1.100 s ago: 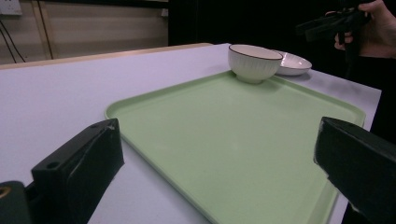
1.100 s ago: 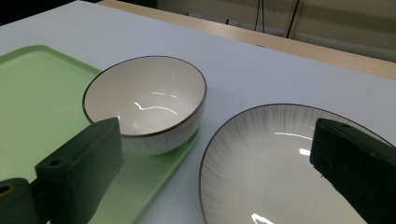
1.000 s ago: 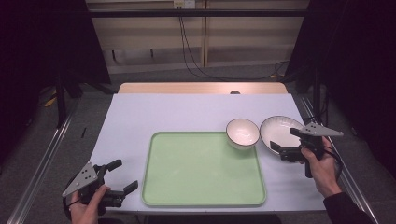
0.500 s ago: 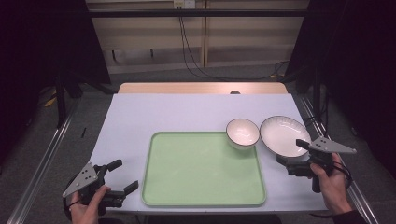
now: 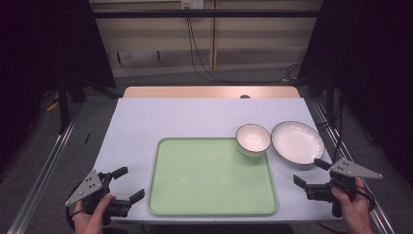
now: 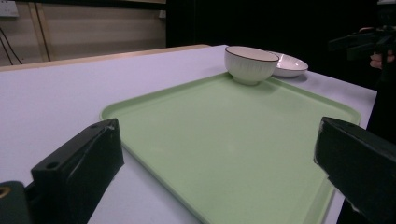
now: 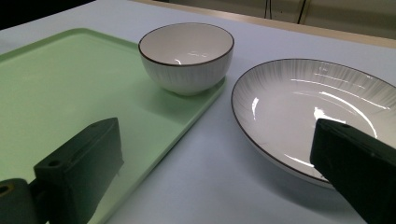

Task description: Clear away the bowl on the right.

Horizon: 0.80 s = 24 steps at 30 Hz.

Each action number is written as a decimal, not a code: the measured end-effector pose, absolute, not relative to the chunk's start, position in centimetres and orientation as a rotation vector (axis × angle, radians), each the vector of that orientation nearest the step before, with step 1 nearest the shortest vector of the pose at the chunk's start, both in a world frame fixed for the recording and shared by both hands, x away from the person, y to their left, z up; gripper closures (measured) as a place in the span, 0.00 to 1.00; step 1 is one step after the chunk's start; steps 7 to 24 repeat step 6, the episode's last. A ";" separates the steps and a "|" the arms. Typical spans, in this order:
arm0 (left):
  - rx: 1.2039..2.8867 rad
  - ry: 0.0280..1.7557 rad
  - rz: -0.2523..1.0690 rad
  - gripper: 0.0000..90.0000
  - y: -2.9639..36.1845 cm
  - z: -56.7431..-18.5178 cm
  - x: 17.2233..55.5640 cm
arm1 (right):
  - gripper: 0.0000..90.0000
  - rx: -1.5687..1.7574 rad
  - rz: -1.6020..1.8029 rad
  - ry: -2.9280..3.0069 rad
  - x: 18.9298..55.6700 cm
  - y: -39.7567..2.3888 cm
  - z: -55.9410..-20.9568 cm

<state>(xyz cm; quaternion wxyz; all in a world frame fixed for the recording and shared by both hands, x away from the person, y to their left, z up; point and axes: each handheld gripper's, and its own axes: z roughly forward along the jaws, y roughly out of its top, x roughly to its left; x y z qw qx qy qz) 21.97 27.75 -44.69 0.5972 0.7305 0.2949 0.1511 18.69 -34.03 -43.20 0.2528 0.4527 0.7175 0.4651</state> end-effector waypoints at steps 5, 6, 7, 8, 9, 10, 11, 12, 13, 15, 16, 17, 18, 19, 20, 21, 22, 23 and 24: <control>1.694 0.686 0.350 0.01 27.8 -44.7 22.0 | 0.01 1.252 1.254 1.966 18.0 -34.2 -44.0; 1.695 0.684 0.350 0.01 27.8 -44.7 22.0 | 0.01 1.256 1.250 1.962 18.0 -34.3 -44.0; 1.695 0.684 0.350 0.01 27.8 -44.7 22.0 | 0.01 1.256 1.250 1.962 18.0 -34.3 -44.0; 1.695 0.684 0.350 0.01 27.8 -44.7 22.0 | 0.01 1.256 1.250 1.962 18.0 -34.3 -44.0; 1.695 0.684 0.350 0.01 27.8 -44.7 22.0 | 0.01 1.256 1.250 1.962 18.0 -34.3 -44.0; 1.695 0.684 0.350 0.01 27.8 -44.7 22.0 | 0.01 1.256 1.250 1.962 18.0 -34.3 -44.0; 1.695 0.684 0.350 0.01 27.8 -44.7 22.0 | 0.01 1.256 1.250 1.962 18.0 -34.3 -44.0; 1.695 0.684 0.350 0.01 27.8 -44.7 22.0 | 0.01 1.256 1.250 1.962 18.0 -34.3 -44.0; 1.695 0.684 0.350 0.01 27.8 -44.7 22.0 | 0.01 1.256 1.250 1.962 18.0 -34.3 -44.0; 1.695 0.684 0.350 0.01 27.8 -44.7 22.0 | 0.01 1.256 1.250 1.962 18.0 -34.3 -44.0; 1.695 0.684 0.350 0.01 27.8 -44.7 22.0 | 0.01 1.256 1.250 1.962 18.0 -34.3 -44.0; 1.695 0.684 0.350 0.01 27.8 -44.7 22.0 | 0.01 1.256 1.250 1.962 18.0 -34.3 -44.0; 1.695 0.684 0.350 0.01 27.8 -44.7 22.0 | 0.01 1.256 1.250 1.962 18.0 -34.3 -44.0; 1.695 0.684 0.350 0.01 27.8 -44.7 22.0 | 0.01 1.256 1.250 1.962 18.0 -34.3 -44.0; 1.695 0.684 0.350 0.01 27.8 -44.7 22.0 | 0.01 1.256 1.250 1.962 18.0 -34.3 -44.0; 1.695 0.684 0.350 0.01 27.8 -44.7 22.0 | 0.01 1.256 1.250 1.962 18.0 -34.3 -44.0; 1.695 0.684 0.350 0.01 27.8 -44.7 22.0 | 0.01 1.256 1.250 1.962 18.0 -34.3 -44.0; 1.695 0.684 0.350 0.01 27.8 -44.7 22.0 | 0.01 1.256 1.250 1.962 18.0 -34.3 -44.0; 1.695 0.684 0.350 0.01 27.8 -44.7 22.0 | 0.01 1.256 1.250 1.962 18.0 -34.3 -44.0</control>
